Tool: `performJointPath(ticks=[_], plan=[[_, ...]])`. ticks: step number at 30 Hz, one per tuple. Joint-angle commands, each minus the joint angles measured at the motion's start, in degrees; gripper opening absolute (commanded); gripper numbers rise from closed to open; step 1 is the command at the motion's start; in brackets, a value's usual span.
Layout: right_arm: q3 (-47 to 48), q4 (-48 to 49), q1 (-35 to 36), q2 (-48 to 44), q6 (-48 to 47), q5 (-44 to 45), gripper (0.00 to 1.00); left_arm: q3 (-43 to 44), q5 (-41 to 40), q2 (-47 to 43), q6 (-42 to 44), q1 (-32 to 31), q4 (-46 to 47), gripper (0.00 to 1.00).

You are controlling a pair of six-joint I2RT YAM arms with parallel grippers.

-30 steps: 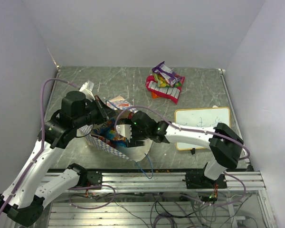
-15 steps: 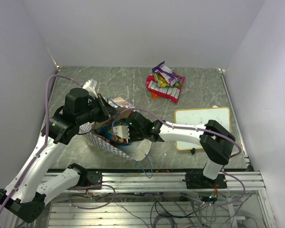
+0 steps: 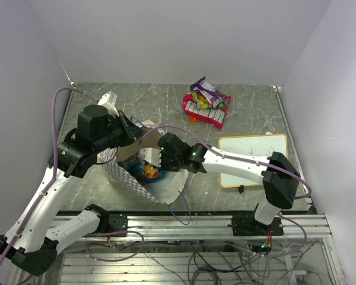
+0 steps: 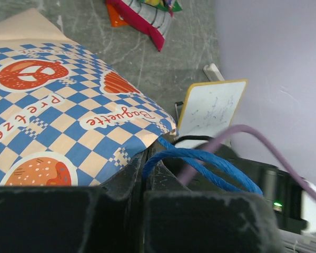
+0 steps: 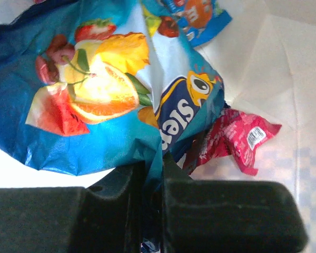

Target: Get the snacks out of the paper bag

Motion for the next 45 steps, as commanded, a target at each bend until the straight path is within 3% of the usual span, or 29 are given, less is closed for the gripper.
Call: performJointPath(ticks=[1, 9, 24, 36, 45], plan=[[3.92, -1.02, -0.03, -10.12, 5.0, 0.14, 0.0, 1.92, -6.35, 0.1, 2.18, 0.24, -3.21, 0.07], [4.21, -0.92, -0.06, -17.08, 12.51, 5.87, 0.0, 0.54, -5.63, -0.18, 0.81, 0.24, -0.39, 0.07], [14.57, -8.88, -0.13, -25.61, 16.29, 10.39, 0.0, 4.36, -8.31, 2.42, 3.66, 0.25, -1.59, 0.07], [21.22, -8.69, -0.05, -29.5, 12.29, 14.0, 0.0, 4.4, -12.1, 2.57, -1.28, 0.24, -5.55, 0.07], [23.47, -3.37, -0.14, -29.26, 6.56, 26.05, 0.0, 3.57, -10.81, 2.79, -1.8, 0.24, -6.37, 0.07]])
